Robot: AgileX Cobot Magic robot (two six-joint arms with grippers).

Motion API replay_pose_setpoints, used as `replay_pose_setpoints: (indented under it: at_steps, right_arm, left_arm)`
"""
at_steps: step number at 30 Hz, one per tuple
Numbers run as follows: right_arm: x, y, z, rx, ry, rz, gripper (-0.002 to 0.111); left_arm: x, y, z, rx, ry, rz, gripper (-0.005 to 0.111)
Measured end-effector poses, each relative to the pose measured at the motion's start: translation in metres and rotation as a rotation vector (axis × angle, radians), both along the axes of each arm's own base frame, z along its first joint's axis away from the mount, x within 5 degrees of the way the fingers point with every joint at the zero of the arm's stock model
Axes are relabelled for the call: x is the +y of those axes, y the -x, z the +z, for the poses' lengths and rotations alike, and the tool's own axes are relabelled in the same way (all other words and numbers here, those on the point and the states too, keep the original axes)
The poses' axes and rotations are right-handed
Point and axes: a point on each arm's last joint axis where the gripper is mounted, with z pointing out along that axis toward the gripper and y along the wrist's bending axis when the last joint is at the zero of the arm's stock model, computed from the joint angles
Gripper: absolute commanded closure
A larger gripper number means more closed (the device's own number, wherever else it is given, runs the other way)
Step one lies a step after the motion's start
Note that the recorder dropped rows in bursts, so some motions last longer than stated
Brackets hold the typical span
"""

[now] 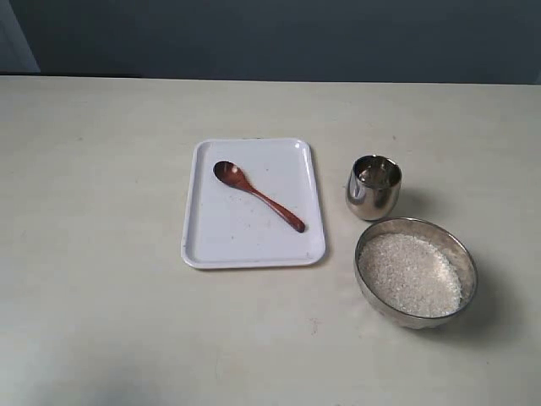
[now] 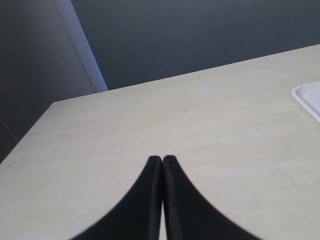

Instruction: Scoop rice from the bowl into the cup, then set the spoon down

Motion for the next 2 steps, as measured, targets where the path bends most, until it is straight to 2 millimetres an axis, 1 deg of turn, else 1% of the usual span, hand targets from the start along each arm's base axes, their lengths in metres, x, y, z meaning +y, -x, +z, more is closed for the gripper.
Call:
replay_pose_setpoints:
  at_steps: [2]
  right_arm:
    - [0.0000, 0.0000, 0.0000, 0.000, 0.000, 0.000, 0.108]
  left_arm:
    - [0.0000, 0.0000, 0.0000, 0.000, 0.000, 0.000, 0.106]
